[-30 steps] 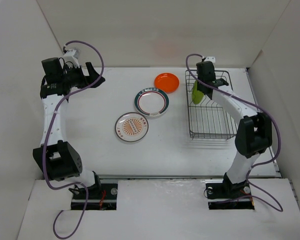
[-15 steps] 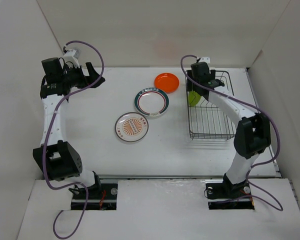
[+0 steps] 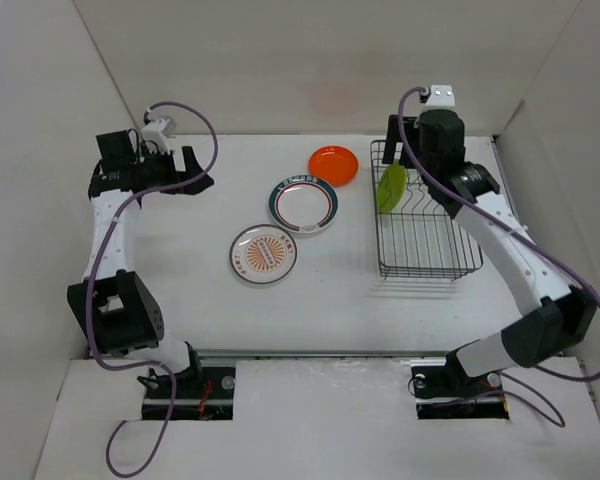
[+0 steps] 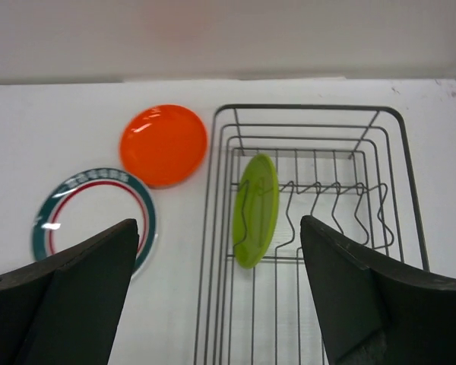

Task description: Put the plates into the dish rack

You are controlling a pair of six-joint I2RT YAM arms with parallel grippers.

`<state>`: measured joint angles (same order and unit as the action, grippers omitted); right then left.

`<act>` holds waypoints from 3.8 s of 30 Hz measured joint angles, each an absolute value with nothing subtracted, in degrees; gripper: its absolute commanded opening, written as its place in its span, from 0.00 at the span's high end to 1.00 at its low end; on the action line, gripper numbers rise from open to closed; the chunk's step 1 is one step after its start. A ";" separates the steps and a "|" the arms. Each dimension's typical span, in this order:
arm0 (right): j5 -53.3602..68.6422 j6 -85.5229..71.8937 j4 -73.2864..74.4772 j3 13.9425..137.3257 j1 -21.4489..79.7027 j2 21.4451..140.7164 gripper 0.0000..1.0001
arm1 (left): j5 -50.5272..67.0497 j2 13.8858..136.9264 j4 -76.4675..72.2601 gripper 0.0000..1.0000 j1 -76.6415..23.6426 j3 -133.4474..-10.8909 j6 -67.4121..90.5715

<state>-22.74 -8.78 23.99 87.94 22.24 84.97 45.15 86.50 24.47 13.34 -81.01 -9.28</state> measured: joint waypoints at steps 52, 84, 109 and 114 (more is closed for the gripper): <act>1.54 -8.25 22.13 80.05 22.70 68.51 0.07 | 52.05 114.28 29.36 1.00 5.23 -70.06 -20.34; 33.30 -15.44 -5.34 72.12 37.45 91.81 0.00 | 67.55 96.40 62.52 1.00 3.77 -96.49 -41.17; 28.75 -18.81 -4.73 73.01 34.92 91.68 1.00 | 65.93 96.20 57.45 0.00 2.74 -96.99 -33.65; 9.63 -14.52 5.56 73.21 26.92 81.95 1.00 | 58.83 93.65 47.59 0.00 3.49 -90.35 -25.10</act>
